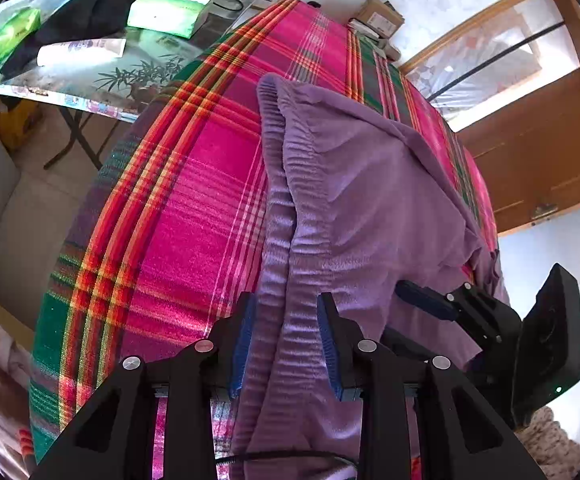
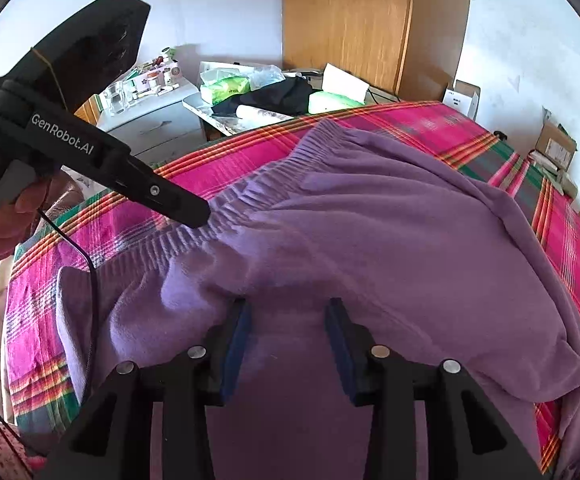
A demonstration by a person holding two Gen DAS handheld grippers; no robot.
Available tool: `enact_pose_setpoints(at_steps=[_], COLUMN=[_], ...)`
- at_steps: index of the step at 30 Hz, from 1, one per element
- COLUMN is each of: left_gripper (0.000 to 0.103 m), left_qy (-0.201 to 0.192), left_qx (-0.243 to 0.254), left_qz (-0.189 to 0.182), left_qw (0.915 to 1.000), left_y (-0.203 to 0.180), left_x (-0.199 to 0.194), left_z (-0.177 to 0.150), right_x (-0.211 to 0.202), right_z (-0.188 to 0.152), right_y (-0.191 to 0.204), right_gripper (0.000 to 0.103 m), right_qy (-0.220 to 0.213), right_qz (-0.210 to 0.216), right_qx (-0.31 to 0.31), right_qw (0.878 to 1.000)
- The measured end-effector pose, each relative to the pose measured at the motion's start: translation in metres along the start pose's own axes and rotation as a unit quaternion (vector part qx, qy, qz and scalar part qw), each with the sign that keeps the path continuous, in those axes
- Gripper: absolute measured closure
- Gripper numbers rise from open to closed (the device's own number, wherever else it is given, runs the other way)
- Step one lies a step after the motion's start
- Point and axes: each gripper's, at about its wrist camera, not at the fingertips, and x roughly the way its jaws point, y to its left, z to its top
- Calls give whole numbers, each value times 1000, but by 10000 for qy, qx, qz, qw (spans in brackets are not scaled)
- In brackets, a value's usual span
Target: Fold clothes
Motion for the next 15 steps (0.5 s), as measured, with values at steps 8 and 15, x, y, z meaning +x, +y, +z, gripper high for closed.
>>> enact_pose_setpoints(at_steps=[8,15], left_gripper=[70,70], left_qy=[-8,13], left_qx=[1,473], left_qz=[-127,5], left_qw=[9999,9989], left_y=[-5,-18], left_x=[-5,-1], left_z=[-6,-12], right_x=[2,2], right_z=[1,3], right_y=[1,-1], right_gripper=[62,62], right_qy=[-18,-1], right_qz=[54,90], right_qx=[151,235], right_qw=[9999,9997])
